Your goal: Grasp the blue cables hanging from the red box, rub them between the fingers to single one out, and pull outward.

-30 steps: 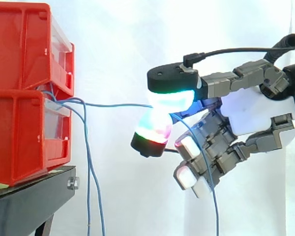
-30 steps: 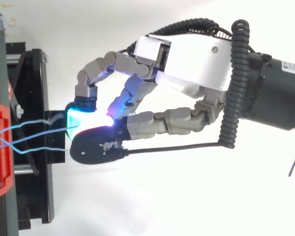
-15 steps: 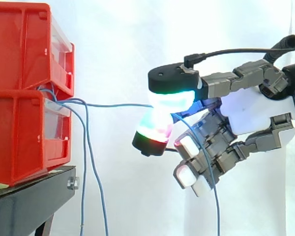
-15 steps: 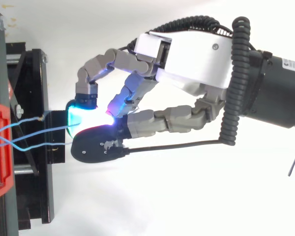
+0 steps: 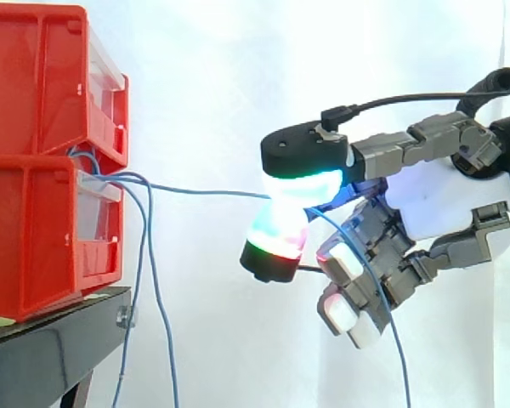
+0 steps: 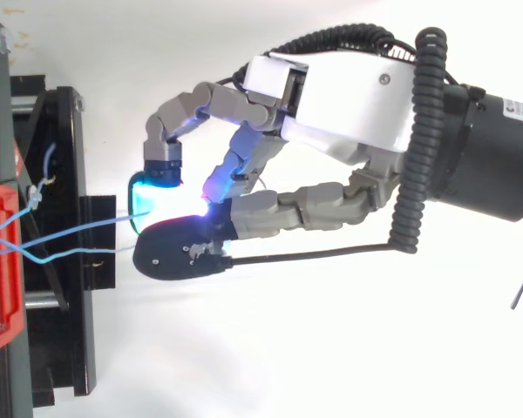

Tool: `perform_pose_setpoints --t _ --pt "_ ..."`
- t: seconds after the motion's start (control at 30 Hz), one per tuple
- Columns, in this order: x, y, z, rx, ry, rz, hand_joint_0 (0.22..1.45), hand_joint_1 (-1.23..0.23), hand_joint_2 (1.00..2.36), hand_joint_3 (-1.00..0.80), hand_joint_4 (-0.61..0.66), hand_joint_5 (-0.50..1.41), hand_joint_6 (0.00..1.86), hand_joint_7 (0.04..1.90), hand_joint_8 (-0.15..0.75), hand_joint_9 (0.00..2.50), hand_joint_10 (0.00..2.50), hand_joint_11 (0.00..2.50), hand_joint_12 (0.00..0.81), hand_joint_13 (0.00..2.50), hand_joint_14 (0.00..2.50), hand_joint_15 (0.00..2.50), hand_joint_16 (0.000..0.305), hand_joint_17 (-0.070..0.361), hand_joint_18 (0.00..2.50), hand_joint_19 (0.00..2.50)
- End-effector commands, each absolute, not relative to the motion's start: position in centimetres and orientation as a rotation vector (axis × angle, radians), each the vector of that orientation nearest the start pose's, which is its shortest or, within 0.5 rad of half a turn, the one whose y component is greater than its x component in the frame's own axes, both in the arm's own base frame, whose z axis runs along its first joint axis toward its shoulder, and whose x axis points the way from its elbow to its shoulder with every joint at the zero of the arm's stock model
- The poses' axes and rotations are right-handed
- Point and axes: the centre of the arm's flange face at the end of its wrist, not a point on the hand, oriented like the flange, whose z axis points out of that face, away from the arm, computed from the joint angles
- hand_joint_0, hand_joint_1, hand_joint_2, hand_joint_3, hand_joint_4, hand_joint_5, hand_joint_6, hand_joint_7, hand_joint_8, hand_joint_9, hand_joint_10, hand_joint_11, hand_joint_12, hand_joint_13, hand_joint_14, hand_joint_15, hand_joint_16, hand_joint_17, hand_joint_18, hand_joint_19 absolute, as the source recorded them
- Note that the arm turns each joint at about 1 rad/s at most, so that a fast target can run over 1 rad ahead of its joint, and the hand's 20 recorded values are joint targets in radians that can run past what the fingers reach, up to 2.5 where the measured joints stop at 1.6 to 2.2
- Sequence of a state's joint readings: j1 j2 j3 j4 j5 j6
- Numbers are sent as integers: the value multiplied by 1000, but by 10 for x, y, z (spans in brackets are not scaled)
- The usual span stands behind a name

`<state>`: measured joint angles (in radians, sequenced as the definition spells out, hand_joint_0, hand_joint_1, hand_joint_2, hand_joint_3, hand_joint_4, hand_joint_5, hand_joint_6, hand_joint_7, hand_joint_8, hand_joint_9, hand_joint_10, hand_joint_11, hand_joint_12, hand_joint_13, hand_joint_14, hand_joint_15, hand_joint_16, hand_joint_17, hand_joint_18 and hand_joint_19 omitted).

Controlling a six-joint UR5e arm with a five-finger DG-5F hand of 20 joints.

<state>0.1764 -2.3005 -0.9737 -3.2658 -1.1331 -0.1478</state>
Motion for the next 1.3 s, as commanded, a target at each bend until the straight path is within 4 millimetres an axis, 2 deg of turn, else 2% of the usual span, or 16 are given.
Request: perform_pose_setpoints --t 0.0,0.3,0.53,0.67,0.9,1.27 --pt "752 -45 305 1330 1314 721 627 -811 1010 51 -6 -107 917 1228 341 1221 21 713 406 1056 21 583 59 132 924 484" --pt "743 -38 269 1342 1342 717 629 -812 1007 46 -7 -104 914 1239 341 1183 21 678 416 1035 21 565 58 130 896 459" --pt "750 -36 271 1312 1291 762 629 -812 1007 46 -1 -104 912 1238 339 1146 19 662 414 1019 20 564 55 124 852 452" --pt "750 -36 271 1310 1292 761 622 -798 1011 -14 19 -119 919 1148 330 1124 22 665 407 1001 23 575 54 121 826 476" --pt "750 -36 274 1315 1284 772 613 -778 1014 -51 36 -129 921 1104 320 1109 21 684 395 981 21 575 52 116 790 486" --pt "751 -48 303 1323 1281 753 611 -770 1014 -111 67 -137 920 1051 318 1105 20 692 394 976 24 588 53 120 800 524"
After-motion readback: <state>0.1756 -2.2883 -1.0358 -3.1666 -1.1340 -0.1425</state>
